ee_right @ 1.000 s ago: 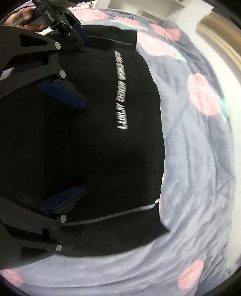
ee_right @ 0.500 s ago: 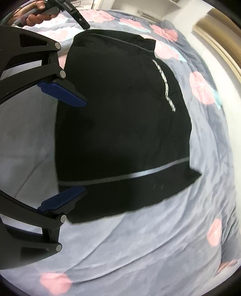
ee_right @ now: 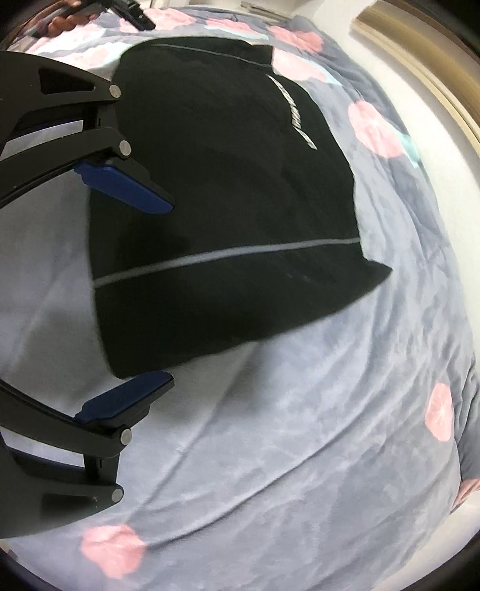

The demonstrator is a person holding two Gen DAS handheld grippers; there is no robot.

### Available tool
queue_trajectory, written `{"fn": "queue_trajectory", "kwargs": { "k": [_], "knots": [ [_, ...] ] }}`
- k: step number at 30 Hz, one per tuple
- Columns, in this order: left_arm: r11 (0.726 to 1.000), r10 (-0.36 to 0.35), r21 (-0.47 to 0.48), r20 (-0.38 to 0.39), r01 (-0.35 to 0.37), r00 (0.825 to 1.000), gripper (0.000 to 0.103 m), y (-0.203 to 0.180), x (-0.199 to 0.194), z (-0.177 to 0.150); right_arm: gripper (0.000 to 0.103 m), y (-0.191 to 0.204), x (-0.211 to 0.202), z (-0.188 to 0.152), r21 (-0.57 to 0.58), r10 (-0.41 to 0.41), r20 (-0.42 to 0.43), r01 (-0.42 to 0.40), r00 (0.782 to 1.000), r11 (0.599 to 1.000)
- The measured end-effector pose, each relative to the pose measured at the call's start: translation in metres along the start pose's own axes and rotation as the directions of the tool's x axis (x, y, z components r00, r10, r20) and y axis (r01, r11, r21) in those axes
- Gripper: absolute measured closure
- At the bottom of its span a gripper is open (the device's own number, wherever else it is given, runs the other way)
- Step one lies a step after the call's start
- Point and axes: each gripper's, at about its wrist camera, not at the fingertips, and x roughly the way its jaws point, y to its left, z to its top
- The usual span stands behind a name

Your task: Fold large clothes

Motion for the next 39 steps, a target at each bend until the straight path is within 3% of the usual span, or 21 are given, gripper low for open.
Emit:
{"fn": "queue_trajectory", "kwargs": {
  "k": [4,10,13,17,20,23,29,31,35,37,39],
  "knots": [
    [1.0,-0.017,-0.019,-0.019,0.016,1.0,0.026,0.01,0.021,0.032,0.015,-0.01,0.018,0.027,0.011,-0.008,0.005,0.008,1.0,1.0],
    [0.991,-0.102,-0.094,-0.1,0.092,0.99,0.026,0.026,0.067,0.066,0.015,-0.019,0.042,0.05,0.013,0.017,0.003,-0.017,1.0,1.0],
    [0.985,-0.153,-0.102,-0.154,0.138,0.976,0.026,0.031,0.091,0.072,0.015,-0.023,0.058,0.055,0.018,0.057,-0.018,-0.057,0.998,0.998],
    [0.964,-0.247,-0.149,-0.213,0.218,0.945,0.026,0.036,0.121,0.071,0.013,-0.034,0.077,0.061,0.056,0.15,-0.045,-0.148,0.988,0.987],
    [0.948,-0.289,-0.202,-0.216,0.247,0.933,0.019,0.043,0.135,0.069,0.012,-0.05,0.093,0.065,0.12,0.257,-0.075,-0.247,0.964,0.962],
    [0.932,-0.328,-0.234,-0.217,0.277,0.919,0.016,0.047,0.144,0.069,0.01,-0.061,0.11,0.067,0.165,0.364,-0.107,-0.344,0.925,0.924],
    [0.917,-0.376,-0.242,-0.253,0.318,0.892,0.013,0.048,0.154,0.068,0.004,-0.077,0.138,0.066,0.264,0.542,-0.151,-0.494,0.827,0.828],
    [0.915,-0.382,-0.245,-0.262,0.322,0.886,0.013,0.05,0.154,0.072,0.004,-0.082,0.135,0.064,0.312,0.589,-0.131,-0.53,0.798,0.788],
    [0.91,-0.397,-0.231,-0.24,0.345,0.886,0.013,0.049,0.142,0.073,0.004,-0.081,0.115,0.064,0.278,0.619,-0.082,-0.578,0.781,0.767],
    [0.894,-0.433,-0.238,-0.229,0.381,0.872,0.013,0.047,0.136,0.072,0.004,-0.076,0.111,0.065,0.256,0.628,-0.081,-0.592,0.774,0.764],
    [0.88,-0.46,-0.245,-0.229,0.406,0.858,0.013,0.046,0.135,0.071,0.004,-0.067,0.118,0.068,0.229,0.588,-0.129,-0.553,0.799,0.801]
  ]
}}
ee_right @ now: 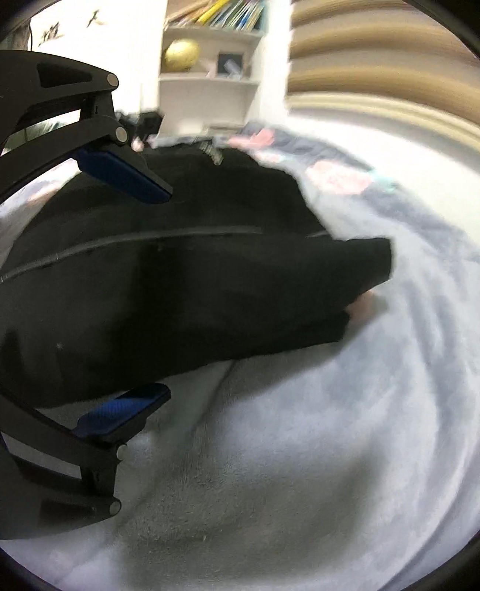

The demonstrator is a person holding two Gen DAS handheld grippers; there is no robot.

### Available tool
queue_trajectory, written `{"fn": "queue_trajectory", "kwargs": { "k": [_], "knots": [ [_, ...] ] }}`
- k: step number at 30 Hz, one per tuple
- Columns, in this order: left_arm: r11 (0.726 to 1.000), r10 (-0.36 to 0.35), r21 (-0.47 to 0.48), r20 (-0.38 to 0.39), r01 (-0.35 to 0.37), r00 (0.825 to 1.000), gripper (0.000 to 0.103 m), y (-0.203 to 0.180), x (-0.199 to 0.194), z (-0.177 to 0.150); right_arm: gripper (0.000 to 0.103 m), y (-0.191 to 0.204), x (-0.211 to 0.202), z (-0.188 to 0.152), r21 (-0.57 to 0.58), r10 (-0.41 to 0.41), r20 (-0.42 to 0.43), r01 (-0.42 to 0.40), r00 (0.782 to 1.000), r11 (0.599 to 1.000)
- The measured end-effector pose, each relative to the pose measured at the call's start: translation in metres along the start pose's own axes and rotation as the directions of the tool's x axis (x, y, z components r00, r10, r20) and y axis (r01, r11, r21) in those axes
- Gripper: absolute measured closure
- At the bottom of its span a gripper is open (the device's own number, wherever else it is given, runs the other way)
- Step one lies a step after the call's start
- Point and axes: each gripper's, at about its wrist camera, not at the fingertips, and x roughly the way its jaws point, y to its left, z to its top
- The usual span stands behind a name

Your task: Fold large clothes

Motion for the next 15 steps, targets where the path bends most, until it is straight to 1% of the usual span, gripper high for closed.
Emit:
{"fn": "queue_trajectory", "kwargs": {
  "k": [1,2,3,5,7,8,9,10,11,12,13,14,15],
  "knots": [
    [1.0,0.003,-0.002,-0.008,-0.003,1.0,0.013,0.001,0.003,-0.001,0.004,-0.001,0.009,0.002,-0.012,-0.025,-0.03,0.024,0.999,1.0],
    [1.0,-0.003,-0.011,-0.023,0.003,1.0,0.013,0.004,0.007,-0.001,0.003,-0.002,0.018,0.004,-0.017,-0.029,-0.057,0.028,0.998,0.999],
    [0.999,-0.029,-0.027,-0.041,0.028,0.999,0.013,0.008,0.012,0.0,0.002,-0.006,0.027,0.005,-0.017,-0.021,-0.084,0.02,0.996,1.0],
    [0.996,-0.067,-0.064,-0.071,0.063,0.995,0.013,0.015,0.022,0.005,0.0,-0.011,0.037,0.004,-0.001,0.008,-0.089,-0.009,0.996,1.0],
    [0.995,-0.071,-0.078,-0.086,0.064,0.994,0.013,0.017,0.031,0.005,0.0,-0.007,0.041,0.008,-0.007,0.02,-0.075,-0.02,0.997,1.0],
    [0.995,-0.068,-0.078,-0.092,0.061,0.993,0.013,0.016,0.035,0.005,0.001,-0.003,0.042,0.008,-0.022,0.011,-0.073,-0.013,0.997,1.0],
    [0.997,-0.051,-0.069,-0.095,0.044,0.994,0.013,0.012,0.038,0.005,0.004,0.005,0.043,0.008,-0.056,-0.008,-0.07,0.004,0.997,0.998],
    [0.998,-0.032,-0.049,-0.09,0.028,0.995,0.014,0.007,0.037,0.003,0.01,0.011,0.042,0.007,-0.087,-0.02,-0.07,0.014,0.997,0.996],
    [1.0,0.002,-0.002,-0.073,-0.002,0.997,0.018,-0.002,0.035,0.0,0.014,0.018,0.043,0.006,-0.113,-0.036,-0.067,0.028,0.997,0.993],
    [0.998,0.042,0.054,-0.061,-0.038,0.997,0.031,-0.013,0.035,-0.003,0.016,0.024,0.043,0.004,-0.14,-0.055,-0.062,0.046,0.997,0.989],
    [0.993,0.078,0.088,-0.05,-0.074,0.996,0.038,-0.021,0.034,-0.006,0.021,0.031,0.041,0.002,-0.167,-0.068,-0.057,0.057,0.996,0.984],
    [0.987,0.109,0.121,-0.039,-0.104,0.993,0.042,-0.029,0.032,-0.01,0.032,0.034,0.039,0.001,-0.179,-0.07,-0.053,0.059,0.996,0.982],
    [0.983,0.126,0.141,-0.025,-0.121,0.992,0.052,-0.034,0.028,-0.013,0.037,0.039,0.037,0.001,-0.188,-0.068,-0.046,0.058,0.997,0.98]
  ]
}}
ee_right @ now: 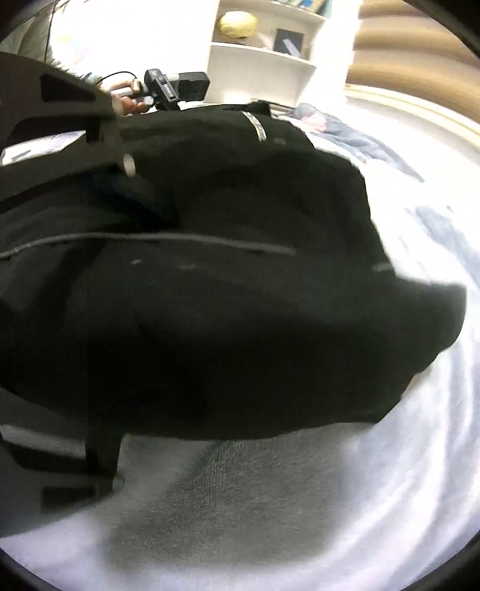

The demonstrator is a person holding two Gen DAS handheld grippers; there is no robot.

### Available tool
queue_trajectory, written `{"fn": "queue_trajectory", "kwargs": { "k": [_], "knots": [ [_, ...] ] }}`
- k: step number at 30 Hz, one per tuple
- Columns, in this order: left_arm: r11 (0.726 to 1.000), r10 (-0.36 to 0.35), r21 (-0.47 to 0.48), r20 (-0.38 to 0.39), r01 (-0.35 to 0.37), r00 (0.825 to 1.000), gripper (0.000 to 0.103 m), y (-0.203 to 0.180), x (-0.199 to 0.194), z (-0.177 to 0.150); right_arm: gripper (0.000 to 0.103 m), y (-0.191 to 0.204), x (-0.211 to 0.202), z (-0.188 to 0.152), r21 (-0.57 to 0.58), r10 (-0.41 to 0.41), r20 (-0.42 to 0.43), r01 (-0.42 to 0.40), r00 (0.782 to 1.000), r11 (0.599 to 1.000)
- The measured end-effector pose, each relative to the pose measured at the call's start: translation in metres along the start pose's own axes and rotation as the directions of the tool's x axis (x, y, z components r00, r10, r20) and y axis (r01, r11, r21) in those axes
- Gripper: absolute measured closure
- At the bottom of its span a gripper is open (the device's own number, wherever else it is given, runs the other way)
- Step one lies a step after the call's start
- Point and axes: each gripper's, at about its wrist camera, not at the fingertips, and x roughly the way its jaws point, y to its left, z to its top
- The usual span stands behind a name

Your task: Fold large clothes

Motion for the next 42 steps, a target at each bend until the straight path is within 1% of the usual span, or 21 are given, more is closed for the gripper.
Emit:
{"fn": "queue_trajectory", "kwargs": {
  "k": [1,2,3,5,7,8,10,14,15,19,21,24,27,29,30,31,34,36,39,42],
  "knots": [
    [1.0,0.004,0.008,0.009,-0.004,1.0,0.059,-0.003,-0.004,-0.002,0.044,0.006,-0.005,-0.002,-0.016,-0.012,0.011,0.012,1.0,1.0],
    [1.0,-0.002,0.014,0.021,0.001,1.0,0.062,-0.006,-0.01,-0.004,0.05,0.011,-0.005,-0.002,-0.03,-0.022,0.016,0.023,1.0,0.999],
    [1.0,-0.005,0.021,0.032,0.004,0.999,0.065,-0.01,-0.014,-0.006,0.052,0.018,-0.009,-0.004,-0.049,-0.039,0.024,0.04,0.999,0.998],
    [0.999,0.003,0.049,0.057,-0.005,0.998,0.067,-0.021,-0.025,-0.014,0.061,0.028,-0.014,-0.008,-0.082,-0.066,0.041,0.069,0.997,0.994],
    [0.998,-0.003,0.063,0.083,-0.002,0.997,0.068,-0.029,-0.035,-0.019,0.063,0.043,-0.025,-0.012,-0.118,-0.086,0.064,0.093,0.994,0.989],
    [0.998,-0.02,0.065,0.099,0.014,0.995,0.068,-0.034,-0.042,-0.023,0.064,0.048,-0.028,-0.015,-0.129,-0.087,0.072,0.095,0.994,0.987],
    [0.996,-0.043,0.077,0.123,0.033,0.991,0.069,-0.042,-0.052,-0.027,0.065,0.061,-0.046,-0.021,-0.159,-0.088,0.092,0.102,0.992,0.982],
    [0.99,-0.058,0.138,0.152,0.037,0.987,0.07,-0.064,-0.081,-0.055,0.066,0.089,-0.069,-0.046,-0.212,-0.104,0.111,0.126,0.988,0.969],
    [0.988,-0.062,0.148,0.156,0.039,0.986,0.07,-0.068,-0.087,-0.063,0.066,0.097,-0.076,-0.056,-0.224,-0.105,0.116,0.129,0.988,0.966],
    [0.981,-0.086,0.187,0.18,0.052,0.98,0.07,-0.075,-0.096,-0.071,0.067,0.124,-0.109,-0.099,-0.244,-0.107,0.144,0.14,0.984,0.96],
    [0.979,-0.101,0.194,0.19,0.064,0.976,0.07,-0.07,-0.101,-0.074,0.067,0.128,-0.115,-0.101,-0.249,-0.1,0.161,0.138,0.982,0.959],
    [0.975,-0.124,0.21,0.213,0.078,0.969,0.07,-0.074,-0.103,-0.087,0.067,0.126,-0.126,-0.109,-0.265,-0.103,0.18,0.149,0.978,0.953],
    [0.972,-0.13,0.221,0.223,0.08,0.966,0.07,-0.08,-0.108,-0.099,0.067,0.127,-0.122,-0.114,-0.277,-0.113,0.185,0.162,0.976,0.947],
    [0.971,-0.127,0.225,0.218,0.077,0.968,0.07,-0.084,-0.109,-0.104,0.067,0.124,-0.115,-0.115,-0.279,-0.12,0.177,0.167,0.977,0.946],
    [0.972,-0.122,0.223,0.214,0.073,0.969,0.07,-0.092,-0.104,-0.105,0.067,0.127,-0.121,-0.122,-0.283,-0.127,0.17,0.172,0.977,0.944],
    [0.972,-0.119,0.222,0.209,0.071,0.971,0.07,-0.092,-0.104,-0.107,0.067,0.13,-0.123,-0.126,-0.285,-0.135,0.16,0.177,0.978,0.942],
    [0.978,-0.107,0.196,0.18,0.071,0.978,0.07,-0.07,-0.11,-0.121,0.067,0.131,-0.127,-0.135,-0.27,-0.159,0.119,0.186,0.98,0.945],
    [0.984,-0.086,0.167,0.152,0.06,0.985,0.07,-0.059,-0.1,-0.131,0.067,0.132,-0.118,-0.132,-0.261,-0.183,0.09,0.201,0.979,0.944],
    [0.991,-0.052,0.13,0.108,0.038,0.993,0.07,-0.04,-0.074,-0.148,0.066,0.126,-0.107,-0.123,-0.237,-0.211,0.041,0.215,0.977,0.948],
    [0.998,-0.014,0.062,0.057,0.011,0.998,0.069,-0.013,-0.049,-0.166,0.066,0.104,-0.088,-0.135,-0.192,-0.235,-0.005,0.23,0.972,0.954]
  ]
}}
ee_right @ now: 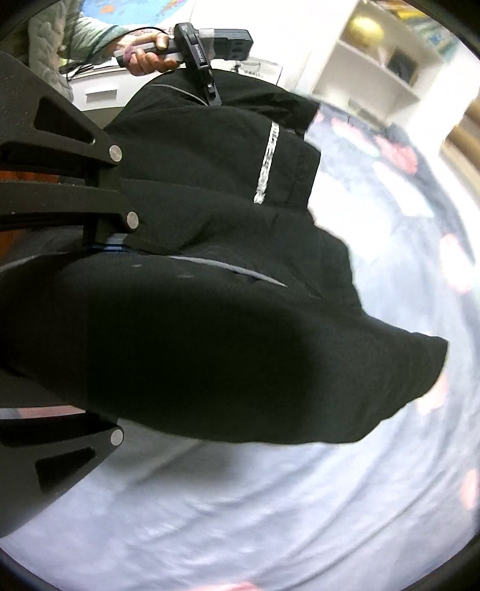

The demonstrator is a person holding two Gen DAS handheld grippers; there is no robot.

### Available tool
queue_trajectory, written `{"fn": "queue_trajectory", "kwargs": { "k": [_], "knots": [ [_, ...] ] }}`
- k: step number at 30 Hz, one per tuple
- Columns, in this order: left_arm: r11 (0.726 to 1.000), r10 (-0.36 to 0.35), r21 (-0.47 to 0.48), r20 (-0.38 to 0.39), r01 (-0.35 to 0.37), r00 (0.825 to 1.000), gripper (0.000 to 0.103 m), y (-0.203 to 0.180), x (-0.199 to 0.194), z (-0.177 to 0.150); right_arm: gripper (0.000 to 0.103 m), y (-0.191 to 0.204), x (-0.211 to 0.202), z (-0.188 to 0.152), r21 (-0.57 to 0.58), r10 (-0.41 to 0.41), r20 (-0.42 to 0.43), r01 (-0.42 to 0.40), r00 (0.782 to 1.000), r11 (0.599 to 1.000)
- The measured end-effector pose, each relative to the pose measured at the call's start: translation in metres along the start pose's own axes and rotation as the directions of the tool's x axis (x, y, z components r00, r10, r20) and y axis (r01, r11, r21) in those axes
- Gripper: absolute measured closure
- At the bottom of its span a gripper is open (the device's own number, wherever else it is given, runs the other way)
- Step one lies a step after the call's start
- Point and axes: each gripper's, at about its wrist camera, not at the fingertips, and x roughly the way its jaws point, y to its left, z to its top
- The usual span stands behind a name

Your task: Fold large clothes

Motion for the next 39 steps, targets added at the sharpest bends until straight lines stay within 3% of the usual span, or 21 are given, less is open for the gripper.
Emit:
{"fn": "queue_trajectory", "kwargs": {
  "k": [4,6,9,11,13,16,20,22,25,28,31,35,37,39],
  "knots": [
    [0.987,-0.026,-0.159,0.008,0.027,1.0,0.062,0.041,0.009,-0.014,0.059,-0.036,0.01,-0.01,0.183,0.042,0.01,-0.043,0.999,0.982],
    [0.971,-0.002,-0.238,0.011,0.005,1.0,0.058,0.063,0.011,-0.014,0.056,-0.046,0.008,-0.016,0.236,0.029,0.017,-0.032,0.999,0.971],
    [0.945,-0.039,-0.324,0.016,0.042,0.999,0.056,0.086,0.007,-0.024,0.047,-0.068,-0.001,-0.034,0.264,-0.019,0.001,0.018,1.0,0.964],
    [0.943,-0.04,-0.329,0.027,0.047,0.999,0.056,0.087,-0.006,-0.03,0.045,-0.078,-0.008,-0.04,0.28,-0.024,0.001,0.023,1.0,0.96],
    [0.95,-0.008,-0.313,0.041,0.02,0.999,0.056,0.085,-0.022,-0.03,0.038,-0.082,-0.016,-0.048,0.291,-0.038,-0.002,0.037,0.999,0.956],
    [0.96,0.066,-0.277,0.071,-0.044,0.995,0.056,0.081,-0.047,-0.025,0.031,-0.089,-0.03,-0.046,0.282,-0.143,-0.009,0.14,0.99,0.949],
    [0.972,0.204,-0.147,0.131,-0.184,0.97,0.056,0.045,-0.078,-0.014,0.03,-0.062,-0.065,-0.037,0.245,-0.31,0.032,0.294,0.95,0.924],
    [0.976,0.215,-0.067,0.156,-0.207,0.964,0.056,0.025,-0.087,-0.013,0.03,-0.047,-0.082,-0.031,0.22,-0.317,0.082,0.293,0.945,0.93],
    [0.979,0.19,0.041,0.164,-0.199,0.968,0.055,-0.012,-0.085,-0.008,0.026,-0.022,-0.093,-0.02,0.177,-0.277,0.133,0.252,0.952,0.951],
    [0.963,0.218,0.124,0.152,-0.237,0.964,0.05,-0.041,-0.061,-0.002,0.025,0.031,-0.065,0.002,0.098,-0.261,0.144,0.249,0.954,0.964],
    [0.943,0.285,0.148,0.106,-0.299,0.953,0.05,-0.045,-0.022,0.003,0.024,0.066,-0.02,0.016,0.006,-0.319,0.103,0.321,0.942,0.947],
    [0.934,0.348,0.094,-0.016,-0.345,0.937,0.05,-0.016,0.027,0.004,0.025,0.085,0.045,0.013,-0.058,-0.363,-0.008,0.362,0.932,0.93],
    [0.942,0.335,0.045,-0.031,-0.334,0.942,0.05,-0.001,0.039,0.003,0.023,0.078,0.075,0.009,-0.042,-0.379,-0.062,0.377,0.923,0.925],
    [0.947,0.321,0.021,-0.029,-0.32,0.947,0.05,0.005,0.043,0.006,0.02,0.072,0.088,0.008,-0.015,-0.377,-0.05,0.377,0.925,0.926]
  ]
}}
